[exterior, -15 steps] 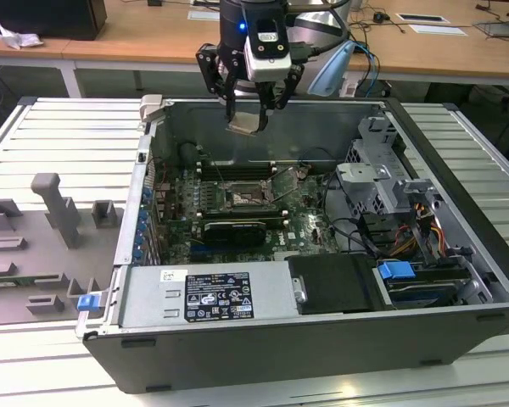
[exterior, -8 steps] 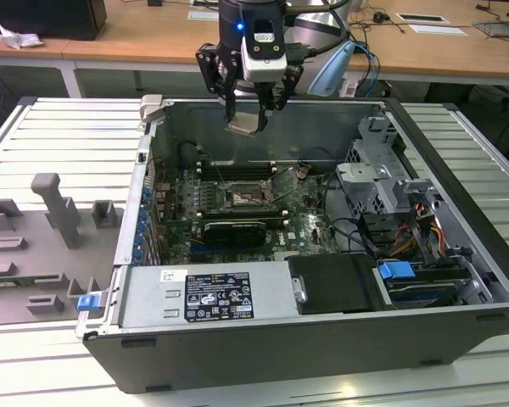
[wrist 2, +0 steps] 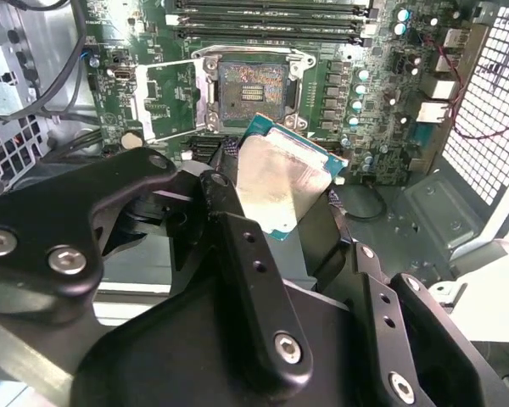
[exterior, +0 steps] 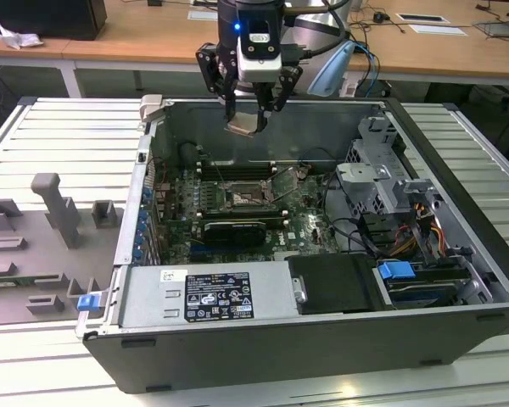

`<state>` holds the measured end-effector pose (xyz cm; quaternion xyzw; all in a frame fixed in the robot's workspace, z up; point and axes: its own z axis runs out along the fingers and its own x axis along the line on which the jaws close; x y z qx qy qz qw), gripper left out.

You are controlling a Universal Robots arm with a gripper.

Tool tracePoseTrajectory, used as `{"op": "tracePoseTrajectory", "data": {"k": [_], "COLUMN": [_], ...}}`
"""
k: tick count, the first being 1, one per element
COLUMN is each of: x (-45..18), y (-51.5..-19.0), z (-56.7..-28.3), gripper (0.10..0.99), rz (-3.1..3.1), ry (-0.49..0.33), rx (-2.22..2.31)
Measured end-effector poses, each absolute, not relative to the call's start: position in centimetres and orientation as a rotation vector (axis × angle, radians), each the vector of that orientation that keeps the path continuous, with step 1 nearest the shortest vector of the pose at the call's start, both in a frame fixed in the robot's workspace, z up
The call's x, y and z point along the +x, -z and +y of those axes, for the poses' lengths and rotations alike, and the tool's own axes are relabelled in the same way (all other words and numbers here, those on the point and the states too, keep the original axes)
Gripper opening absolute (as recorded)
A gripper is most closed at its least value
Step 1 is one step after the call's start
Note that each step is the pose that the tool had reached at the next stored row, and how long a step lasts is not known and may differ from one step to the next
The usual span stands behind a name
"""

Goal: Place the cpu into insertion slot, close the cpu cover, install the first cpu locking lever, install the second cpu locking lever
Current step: 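Place the cpu into insertion slot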

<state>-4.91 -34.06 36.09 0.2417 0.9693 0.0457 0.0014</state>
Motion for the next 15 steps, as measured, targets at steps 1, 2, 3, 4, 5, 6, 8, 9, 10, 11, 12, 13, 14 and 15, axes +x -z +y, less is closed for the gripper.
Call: {"op": "tracePoseTrajectory", "data": {"k": [1, 2, 3, 4, 5, 6, 8, 9, 10, 11, 12, 13, 14, 15], "x": [-4.91, -4.92, -4.93, -4.94, -4.94, -4.95, -4.96, -4.97, -4.98, -4.99, -4.99, -5.01, -5.02, -5.03], "y": [-36.08, -36.08, -36.08, -36.07, -36.07, -36.07, -36.06, -36.06, -36.06, -36.06, -36.05, -36.05, -36.05, -36.04], "z": [-34.06, -34.06, -34.06, -34.06, -34.06, -34.06, -34.06, -34.06, -34.06, -34.06, -34.06, -34.06, -34.06, -34.06], "gripper": [0.529, 0.529, 0.529, 0.529, 0.529, 0.529, 0.529, 0.529, 0.529, 0.529, 0.529, 0.529, 0.529, 0.529], "rz": [3.041, 3.04, 3.037, 3.035, 3.034, 3.031, 3.028, 3.027, 3.025, 3.023, 3.022, 3.019, 3.017, 3.015], "ry": [-0.144, -0.143, -0.143, -0.143, -0.143, -0.143, -0.143, -0.143, -0.143, -0.143, -0.143, -0.143, -0.143, -0.143], "rx": [0.762, 0.768, 0.777, 0.784, 0.788, 0.797, 0.808, 0.812, 0.819, 0.824, 0.828, 0.837, 0.845, 0.851]}}
